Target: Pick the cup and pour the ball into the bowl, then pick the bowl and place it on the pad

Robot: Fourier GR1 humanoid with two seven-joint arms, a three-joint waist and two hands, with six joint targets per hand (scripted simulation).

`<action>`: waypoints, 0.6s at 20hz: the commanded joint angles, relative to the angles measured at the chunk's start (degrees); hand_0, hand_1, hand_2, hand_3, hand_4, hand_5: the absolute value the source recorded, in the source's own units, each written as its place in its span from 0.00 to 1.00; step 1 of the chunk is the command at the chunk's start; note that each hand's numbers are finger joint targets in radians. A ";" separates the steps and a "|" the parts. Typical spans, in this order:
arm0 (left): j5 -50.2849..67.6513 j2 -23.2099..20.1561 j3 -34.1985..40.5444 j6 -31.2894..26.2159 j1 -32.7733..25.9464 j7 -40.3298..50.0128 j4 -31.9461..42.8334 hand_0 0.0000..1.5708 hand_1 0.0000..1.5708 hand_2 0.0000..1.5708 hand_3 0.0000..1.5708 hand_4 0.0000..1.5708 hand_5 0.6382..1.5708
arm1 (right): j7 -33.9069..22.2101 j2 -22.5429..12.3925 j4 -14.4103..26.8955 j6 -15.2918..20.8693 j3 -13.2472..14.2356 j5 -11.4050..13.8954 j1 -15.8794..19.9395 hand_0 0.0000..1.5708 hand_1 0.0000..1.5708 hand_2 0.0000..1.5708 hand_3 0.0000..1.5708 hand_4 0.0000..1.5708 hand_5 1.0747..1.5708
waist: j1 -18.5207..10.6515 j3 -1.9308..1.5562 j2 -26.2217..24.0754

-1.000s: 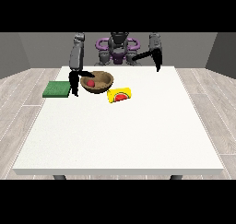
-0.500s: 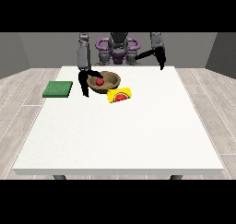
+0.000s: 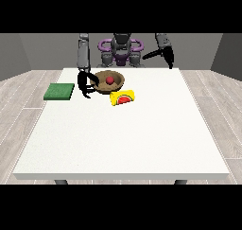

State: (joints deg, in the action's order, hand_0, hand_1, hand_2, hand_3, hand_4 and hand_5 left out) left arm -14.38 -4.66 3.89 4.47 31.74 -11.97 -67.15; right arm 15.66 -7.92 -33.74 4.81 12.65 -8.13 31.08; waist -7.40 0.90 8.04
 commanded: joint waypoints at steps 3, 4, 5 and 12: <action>2.64 -3.16 5.00 -0.37 -1.04 -3.46 5.72 0.00 0.00 0.00 0.00 0.00 1.00 | -12.39 3.66 -1.36 7.13 -4.97 3.85 3.56 1.00 1.00 1.00 1.00 0.65 0.97 | 4.99 -0.84 -3.00; 2.72 -3.11 4.89 -0.34 -2.57 -3.03 5.26 0.00 0.00 0.00 0.00 0.00 1.00 | -14.43 0.23 -1.13 3.76 -3.87 2.71 3.85 1.00 1.00 1.00 1.00 0.65 0.96 | 4.69 -0.87 -3.26; 2.27 -3.37 3.26 -1.77 -2.57 -0.56 2.64 0.00 0.00 0.00 0.00 0.00 1.00 | -12.77 -0.96 -0.09 3.93 -3.65 3.33 2.82 1.00 1.00 1.00 1.00 0.65 0.97 | 3.26 -0.90 -3.89; 4.16 -6.75 7.50 -1.41 -2.92 -3.68 7.37 0.00 0.00 0.00 0.00 0.00 1.00 | -22.81 -4.45 -5.99 -1.25 -2.03 -0.70 4.75 1.00 1.00 1.00 1.00 0.68 0.96 | 8.38 -0.89 -5.31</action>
State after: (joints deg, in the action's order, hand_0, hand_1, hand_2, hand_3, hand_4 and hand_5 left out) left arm -11.53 -9.09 9.13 3.64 28.49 -14.25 -61.51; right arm -4.10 -10.81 -37.42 5.15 10.17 -7.71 35.82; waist -0.99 0.07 2.52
